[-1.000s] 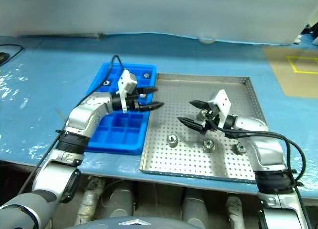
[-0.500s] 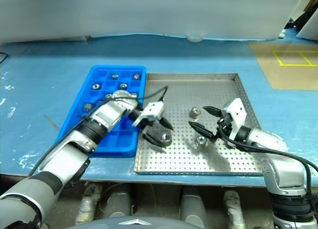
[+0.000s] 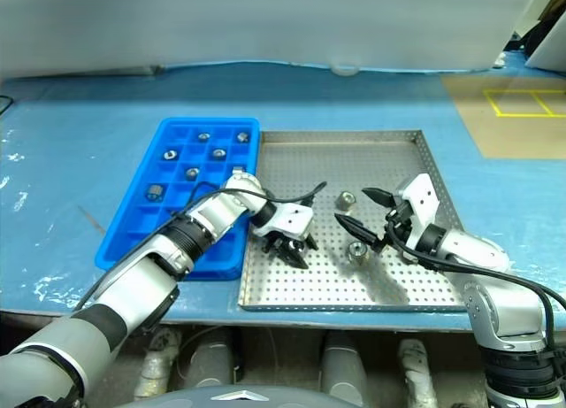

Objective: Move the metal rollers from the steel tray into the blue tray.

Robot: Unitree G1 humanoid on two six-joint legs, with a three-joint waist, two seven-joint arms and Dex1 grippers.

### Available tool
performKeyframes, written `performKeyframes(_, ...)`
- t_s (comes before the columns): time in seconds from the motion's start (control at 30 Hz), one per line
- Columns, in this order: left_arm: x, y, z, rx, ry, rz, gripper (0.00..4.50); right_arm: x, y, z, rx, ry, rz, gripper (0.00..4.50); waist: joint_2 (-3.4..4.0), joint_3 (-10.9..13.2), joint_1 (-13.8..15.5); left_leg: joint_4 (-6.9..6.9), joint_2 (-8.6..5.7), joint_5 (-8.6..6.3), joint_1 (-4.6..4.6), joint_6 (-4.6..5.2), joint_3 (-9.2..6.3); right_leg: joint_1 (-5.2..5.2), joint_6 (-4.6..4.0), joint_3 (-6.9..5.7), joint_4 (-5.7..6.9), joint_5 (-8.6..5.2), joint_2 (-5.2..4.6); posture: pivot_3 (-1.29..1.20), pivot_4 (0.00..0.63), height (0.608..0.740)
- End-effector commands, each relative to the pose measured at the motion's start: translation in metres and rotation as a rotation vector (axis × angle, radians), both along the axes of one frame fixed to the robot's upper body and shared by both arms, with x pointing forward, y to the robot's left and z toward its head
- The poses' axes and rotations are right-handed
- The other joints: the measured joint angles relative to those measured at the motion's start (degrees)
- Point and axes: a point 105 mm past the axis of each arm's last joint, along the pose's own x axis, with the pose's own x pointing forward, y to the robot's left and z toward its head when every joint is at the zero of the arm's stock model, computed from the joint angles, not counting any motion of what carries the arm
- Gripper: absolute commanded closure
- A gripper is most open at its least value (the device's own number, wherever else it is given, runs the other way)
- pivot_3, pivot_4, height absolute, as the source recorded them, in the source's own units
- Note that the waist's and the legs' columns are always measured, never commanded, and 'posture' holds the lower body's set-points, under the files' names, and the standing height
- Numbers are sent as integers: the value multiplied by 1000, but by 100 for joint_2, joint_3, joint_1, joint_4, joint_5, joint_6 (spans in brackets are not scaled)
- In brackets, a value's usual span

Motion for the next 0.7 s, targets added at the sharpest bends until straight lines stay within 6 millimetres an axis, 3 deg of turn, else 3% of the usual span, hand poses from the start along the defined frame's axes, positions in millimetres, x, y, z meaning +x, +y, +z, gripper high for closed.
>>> performKeyframes(0.03, 5, 5, 25, -144, 78, 105, 2792, 0, 7, 10, 18, -31, 53, 0, 0, 0, -3, -1, 0, 0, 0, 0, 0, -1, 0, 0, 0, 0, 0, -281, 150, 740)
performKeyframes(0.13, 15, 14, 34, -215, 110, 237, 2792, 3, 10, 10, 15, -26, 89, 0, 1, 0, 10, -1, 0, 0, -1, 0, 0, -1, -1, 0, 0, 0, 0, -252, 150, 740)
performKeyframes(0.23, 37, 29, 49, -326, 105, 464, 2792, 5, 16, 9, -12, -11, 154, 0, 1, 0, 23, 0, 0, 0, 0, 0, 0, 0, -1, -1, 1, 0, -1, -205, 150, 740)
performKeyframes(0.43, 75, 75, 84, -589, 26, 924, 2792, 17, 32, 7, -39, 5, 276, 0, 1, 0, 63, -1, 2, 0, -4, 0, -1, -1, -2, -6, 1, 0, 0, -96, 150, 740)
performKeyframes(0.53, 77, 97, 99, -702, -18, 1067, 2792, 24, 41, 8, -44, 4, 336, 0, 1, 0, 141, -2, 4, 0, -8, 0, -2, -5, -2, -10, 0, 0, 1, -30, 150, 740)
performKeyframes(0.7, 65, 133, 124, -911, -88, 1289, 2792, 38, 56, 3, -79, 8, 430, 0, -3, 2, 302, 0, 5, -1, -19, 3, -4, -5, -3, -20, -2, -1, -1, 81, 150, 740)
